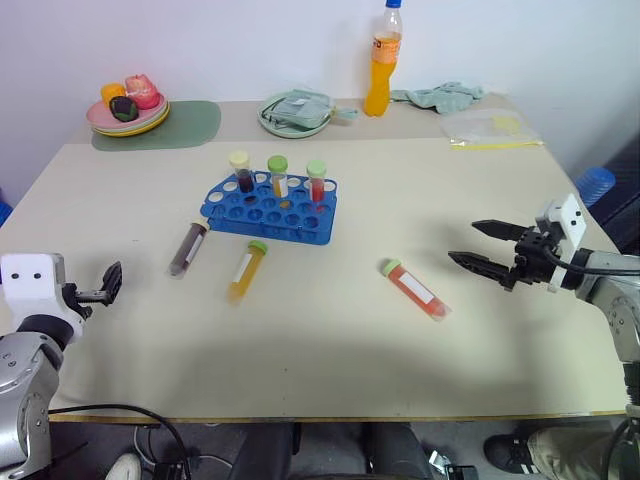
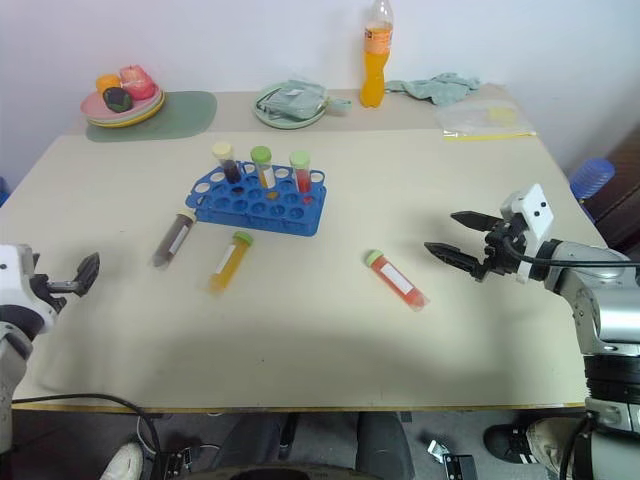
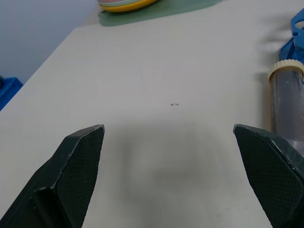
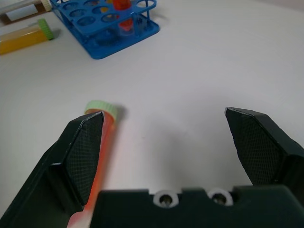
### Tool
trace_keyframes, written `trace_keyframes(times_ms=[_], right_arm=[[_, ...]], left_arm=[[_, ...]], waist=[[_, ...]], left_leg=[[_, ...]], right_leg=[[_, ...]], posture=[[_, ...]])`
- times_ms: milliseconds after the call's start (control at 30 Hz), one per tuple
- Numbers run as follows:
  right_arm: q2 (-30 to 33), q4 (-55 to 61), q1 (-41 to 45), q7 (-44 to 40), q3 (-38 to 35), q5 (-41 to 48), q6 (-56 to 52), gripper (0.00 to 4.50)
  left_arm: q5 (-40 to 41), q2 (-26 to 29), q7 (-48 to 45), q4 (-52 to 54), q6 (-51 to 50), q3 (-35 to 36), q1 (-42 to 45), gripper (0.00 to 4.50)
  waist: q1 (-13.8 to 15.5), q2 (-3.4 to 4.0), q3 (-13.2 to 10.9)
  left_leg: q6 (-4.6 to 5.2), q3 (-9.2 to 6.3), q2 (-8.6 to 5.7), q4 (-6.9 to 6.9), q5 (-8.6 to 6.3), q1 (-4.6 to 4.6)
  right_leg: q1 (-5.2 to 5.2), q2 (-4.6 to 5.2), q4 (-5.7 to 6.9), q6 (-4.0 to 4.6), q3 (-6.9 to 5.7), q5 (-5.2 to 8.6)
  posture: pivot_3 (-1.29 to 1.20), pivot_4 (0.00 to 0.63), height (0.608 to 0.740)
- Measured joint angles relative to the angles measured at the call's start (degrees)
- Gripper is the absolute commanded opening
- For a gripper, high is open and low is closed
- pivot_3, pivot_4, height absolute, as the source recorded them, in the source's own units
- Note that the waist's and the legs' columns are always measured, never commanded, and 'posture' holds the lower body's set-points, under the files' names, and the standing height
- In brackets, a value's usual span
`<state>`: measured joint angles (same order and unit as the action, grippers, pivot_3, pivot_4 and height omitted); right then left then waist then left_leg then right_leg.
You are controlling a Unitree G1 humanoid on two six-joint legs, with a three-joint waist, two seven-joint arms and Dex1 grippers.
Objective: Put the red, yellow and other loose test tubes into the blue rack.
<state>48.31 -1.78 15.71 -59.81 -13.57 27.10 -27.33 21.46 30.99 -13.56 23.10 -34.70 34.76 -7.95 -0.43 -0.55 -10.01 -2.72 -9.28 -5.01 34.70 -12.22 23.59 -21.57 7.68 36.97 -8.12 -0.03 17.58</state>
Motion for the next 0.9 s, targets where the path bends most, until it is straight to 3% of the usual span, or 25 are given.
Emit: trace_keyframes(times_ms=[367, 500, 767, 900], right_arm=[[0.2, 5.7, 0.0, 2.4, 1.5, 1.3, -7.8, 4.50], [3.4, 9.5, 0.0, 4.5, 2.0, 0.8, -12.6, 4.50], [9.5, 23.3, 1.4, 9.9, 6.4, 2.0, -29.9, 4.50], [9.1, 26.6, 11.1, 14.3, 9.6, 5.6, -47.6, 4.50]], left_arm=[[1.8, -2.4, 1.0, 1.7, -0.1, -0.2, 2.2, 4.46], [4.0, -2.4, -0.4, 4.3, 0.3, -2.4, 6.7, 4.46], [6.6, -1.7, -12.0, 5.2, 2.6, -15.8, 9.8, 4.46], [6.7, -0.9, -19.3, 5.7, 4.7, -25.0, 12.1, 4.46]], waist=[[0.1, -0.02, 0.0], [1.1, 0.02, 0.0], [1.1, 0.06, 0.0], [1.0, 0.05, 0.0]], left_leg=[[0.00, 0.00, 0.00, 0.05, 0.00, 0.04], [0.02, 0.02, -0.02, 0.15, -0.01, 0.19], [0.02, 0.21, -0.06, 0.37, 0.00, 0.87], [0.03, 0.30, -0.04, 0.41, 0.00, 0.87]], right_leg=[[0.00, 0.00, 0.00, 0.00, 0.00, 0.00], [-0.11, 0.01, 0.00, -0.01, 0.00, -0.01], [-0.80, -0.02, 0.20, 0.00, 0.00, -0.04], [-0.79, -0.04, 0.18, 0.07, 0.00, -0.07]], posture=[[0.00, 0.150, 0.740], [0.00, 0.150, 0.740], [0.00, 0.150, 0.740], [0.00, 0.150, 0.740]])
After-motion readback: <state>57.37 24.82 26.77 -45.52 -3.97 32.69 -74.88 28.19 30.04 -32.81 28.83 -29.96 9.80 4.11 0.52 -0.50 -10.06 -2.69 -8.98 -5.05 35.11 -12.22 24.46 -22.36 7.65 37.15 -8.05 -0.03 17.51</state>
